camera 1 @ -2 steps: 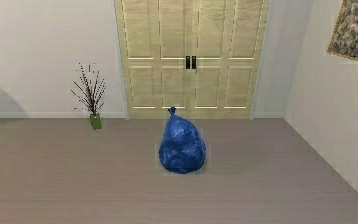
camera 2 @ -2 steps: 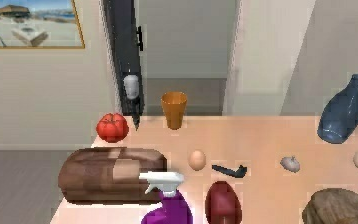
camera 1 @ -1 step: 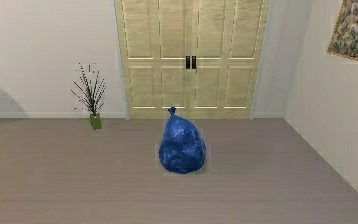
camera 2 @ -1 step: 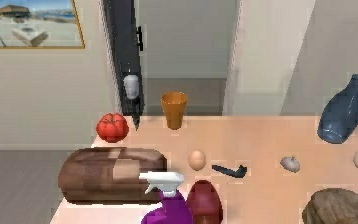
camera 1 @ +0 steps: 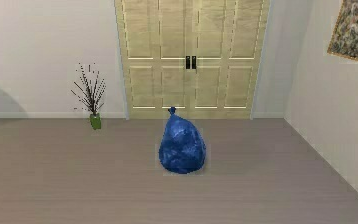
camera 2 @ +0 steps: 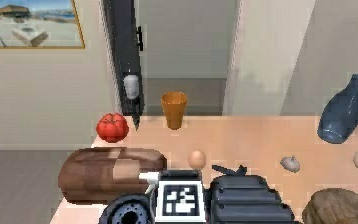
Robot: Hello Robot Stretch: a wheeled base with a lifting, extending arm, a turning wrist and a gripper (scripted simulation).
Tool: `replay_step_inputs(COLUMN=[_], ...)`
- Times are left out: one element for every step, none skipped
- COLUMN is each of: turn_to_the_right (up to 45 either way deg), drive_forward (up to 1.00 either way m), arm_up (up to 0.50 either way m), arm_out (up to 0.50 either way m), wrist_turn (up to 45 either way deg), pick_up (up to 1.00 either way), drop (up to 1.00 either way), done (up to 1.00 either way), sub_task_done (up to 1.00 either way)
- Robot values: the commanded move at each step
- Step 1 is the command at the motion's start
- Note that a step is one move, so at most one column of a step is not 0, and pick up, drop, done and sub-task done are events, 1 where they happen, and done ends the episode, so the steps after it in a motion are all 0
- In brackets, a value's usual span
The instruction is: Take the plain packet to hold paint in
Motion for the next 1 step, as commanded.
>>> replay_step_inputs(turn_to_the_right=[0.0], drive_forward=[0.00], arm_up=[0.00], arm_out=[0.44], wrist_turn=[0.0], pick_up=[0.00], drop=[0.00], done=[0.00], sub_task_done=[0.00])
